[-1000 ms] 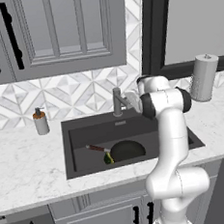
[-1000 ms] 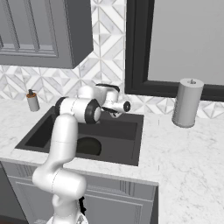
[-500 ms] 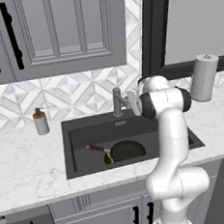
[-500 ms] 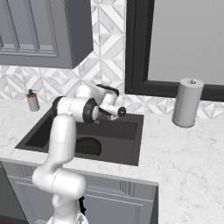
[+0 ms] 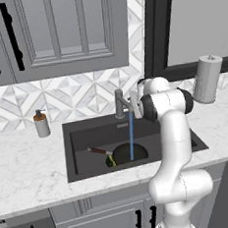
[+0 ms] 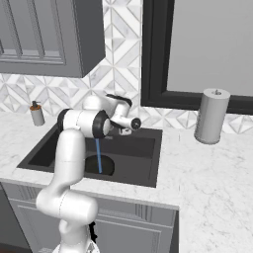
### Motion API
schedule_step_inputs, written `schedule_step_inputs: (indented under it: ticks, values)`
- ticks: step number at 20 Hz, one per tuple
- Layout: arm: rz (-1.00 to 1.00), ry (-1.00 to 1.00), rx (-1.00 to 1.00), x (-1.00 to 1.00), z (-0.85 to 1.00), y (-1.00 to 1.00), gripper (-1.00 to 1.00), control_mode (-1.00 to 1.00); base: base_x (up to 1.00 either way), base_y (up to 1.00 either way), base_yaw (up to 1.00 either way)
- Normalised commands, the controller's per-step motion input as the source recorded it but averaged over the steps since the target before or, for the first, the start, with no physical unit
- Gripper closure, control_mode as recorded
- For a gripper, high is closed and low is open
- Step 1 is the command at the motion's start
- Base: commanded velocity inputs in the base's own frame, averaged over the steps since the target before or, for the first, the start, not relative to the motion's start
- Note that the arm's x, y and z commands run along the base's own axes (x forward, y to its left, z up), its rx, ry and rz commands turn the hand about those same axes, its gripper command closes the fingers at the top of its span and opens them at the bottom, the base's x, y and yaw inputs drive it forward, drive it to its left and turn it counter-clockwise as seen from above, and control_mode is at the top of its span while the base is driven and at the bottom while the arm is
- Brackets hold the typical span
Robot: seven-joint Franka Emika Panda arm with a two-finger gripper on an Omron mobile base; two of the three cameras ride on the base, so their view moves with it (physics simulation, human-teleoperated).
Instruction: Pick the pan and sponge and place them into the sink. Then turn on the water.
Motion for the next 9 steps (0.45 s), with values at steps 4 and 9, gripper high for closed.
schedule_step_inputs:
  ticks: [4,9]
  values:
    - [0.00,0.06,0.05,0.03,-0.01,-0.15,1.00,-1.00,0.00,0.00,0.00]
    - [0.00,0.00,0.00,0.00,0.00,0.00,1.00,-1.00,0.00,0.00,0.00]
